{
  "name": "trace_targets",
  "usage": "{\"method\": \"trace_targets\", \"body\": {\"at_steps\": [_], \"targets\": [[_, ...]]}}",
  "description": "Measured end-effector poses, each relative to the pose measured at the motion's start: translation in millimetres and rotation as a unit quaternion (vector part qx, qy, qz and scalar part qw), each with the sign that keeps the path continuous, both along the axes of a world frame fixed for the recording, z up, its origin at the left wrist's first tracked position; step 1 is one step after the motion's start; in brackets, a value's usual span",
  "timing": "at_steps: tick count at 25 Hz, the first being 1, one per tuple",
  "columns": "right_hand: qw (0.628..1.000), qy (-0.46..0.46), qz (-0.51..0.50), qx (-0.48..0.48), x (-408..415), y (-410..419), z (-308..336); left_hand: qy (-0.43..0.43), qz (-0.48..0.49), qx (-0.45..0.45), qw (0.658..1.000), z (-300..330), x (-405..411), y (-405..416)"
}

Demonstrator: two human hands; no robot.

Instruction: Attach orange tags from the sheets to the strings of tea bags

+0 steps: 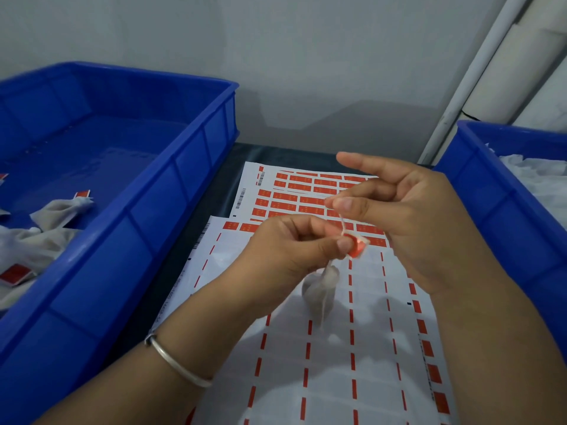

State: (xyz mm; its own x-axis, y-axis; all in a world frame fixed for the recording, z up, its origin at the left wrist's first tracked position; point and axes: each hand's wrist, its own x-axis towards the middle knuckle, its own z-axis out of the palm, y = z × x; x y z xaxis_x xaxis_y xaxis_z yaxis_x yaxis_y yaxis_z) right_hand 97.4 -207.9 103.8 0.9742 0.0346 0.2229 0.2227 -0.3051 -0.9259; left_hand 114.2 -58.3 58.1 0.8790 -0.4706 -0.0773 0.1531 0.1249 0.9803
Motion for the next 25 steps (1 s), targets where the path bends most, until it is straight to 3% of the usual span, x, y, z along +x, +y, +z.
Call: {"method": "trace_targets", "body": {"at_steps": [3,6,10,14,19,23,25], "targets": [[0.999,0.027,0.002,-0.042,-9.7,-2.9,5.8,-0.092,0.048,0.055,0.993,9.3,-4.8,0.5],[0.996,0.059,-0.003,-0.069,-23.9,-3.9,5.6,-0.116,0.094,0.073,0.986,17.6,-6.2,1.9],[0.995,0.035,-0.078,-0.060,-36.5,-3.8,4.6,-0.118,0.097,0.125,0.980,27.4,-14.2,4.7],[0.996,0.025,-0.089,0.004,-49.5,7.6,8.2,-0.142,0.090,0.172,0.971,45.2,-26.4,11.0],[0.995,-0.026,-0.095,0.029,-70.4,23.4,30.8,-0.221,0.163,0.138,0.952,92.9,-41.4,43.3],[0.991,-0.024,-0.128,0.040,-94.6,24.8,36.2,-0.278,0.313,0.068,0.906,139.2,-35.5,96.7],[0.994,0.019,-0.099,0.041,-109.7,32.0,25.2,-0.317,0.392,0.111,0.856,148.1,-28.4,123.5]]}}
